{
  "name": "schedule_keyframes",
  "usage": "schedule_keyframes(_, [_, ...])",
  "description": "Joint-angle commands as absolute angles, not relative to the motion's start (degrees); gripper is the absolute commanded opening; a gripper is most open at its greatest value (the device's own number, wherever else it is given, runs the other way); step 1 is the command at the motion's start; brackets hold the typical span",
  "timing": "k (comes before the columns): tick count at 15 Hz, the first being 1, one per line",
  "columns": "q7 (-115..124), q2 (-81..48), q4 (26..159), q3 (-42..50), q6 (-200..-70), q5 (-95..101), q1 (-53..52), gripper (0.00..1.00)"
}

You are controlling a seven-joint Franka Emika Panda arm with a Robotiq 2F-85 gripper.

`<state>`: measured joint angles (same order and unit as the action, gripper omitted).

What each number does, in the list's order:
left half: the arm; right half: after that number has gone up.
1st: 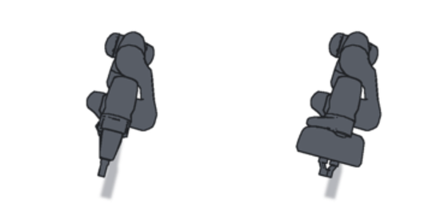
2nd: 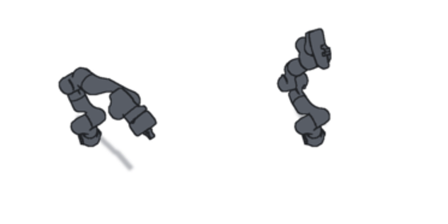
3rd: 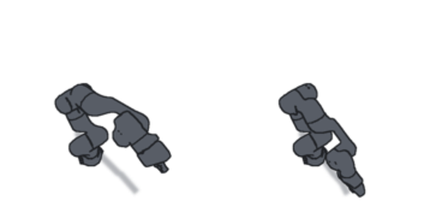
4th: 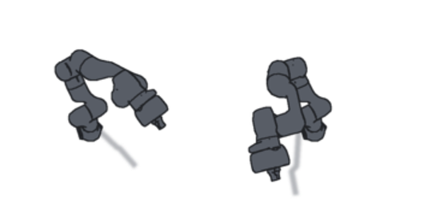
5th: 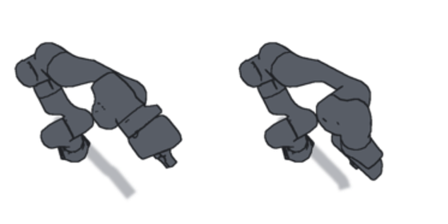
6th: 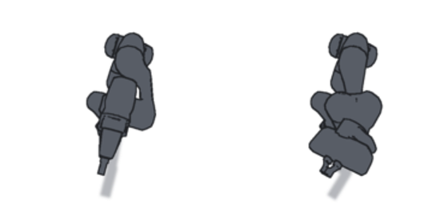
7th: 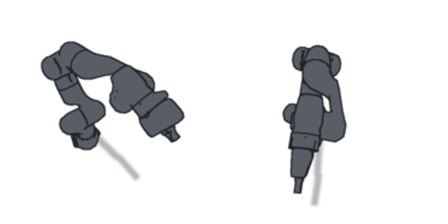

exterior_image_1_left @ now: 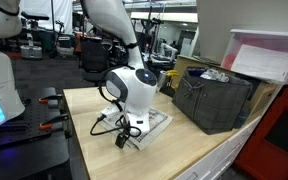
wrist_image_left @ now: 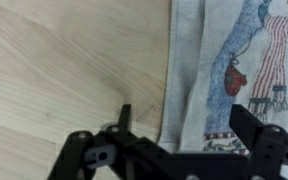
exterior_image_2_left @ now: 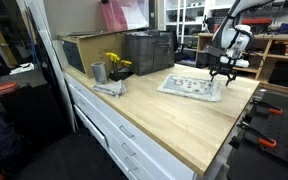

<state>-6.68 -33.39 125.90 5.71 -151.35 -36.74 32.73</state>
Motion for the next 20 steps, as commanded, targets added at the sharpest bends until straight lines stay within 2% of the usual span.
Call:
schedule_keyframes(1, [-9.0,-33.5,124.7,4.3,-149.3,-38.8,34.2,1.00])
schedule_keyframes(20, [-18.5,-32.9,126.7,0.9,-145.9,-48.9,33.1,1.00])
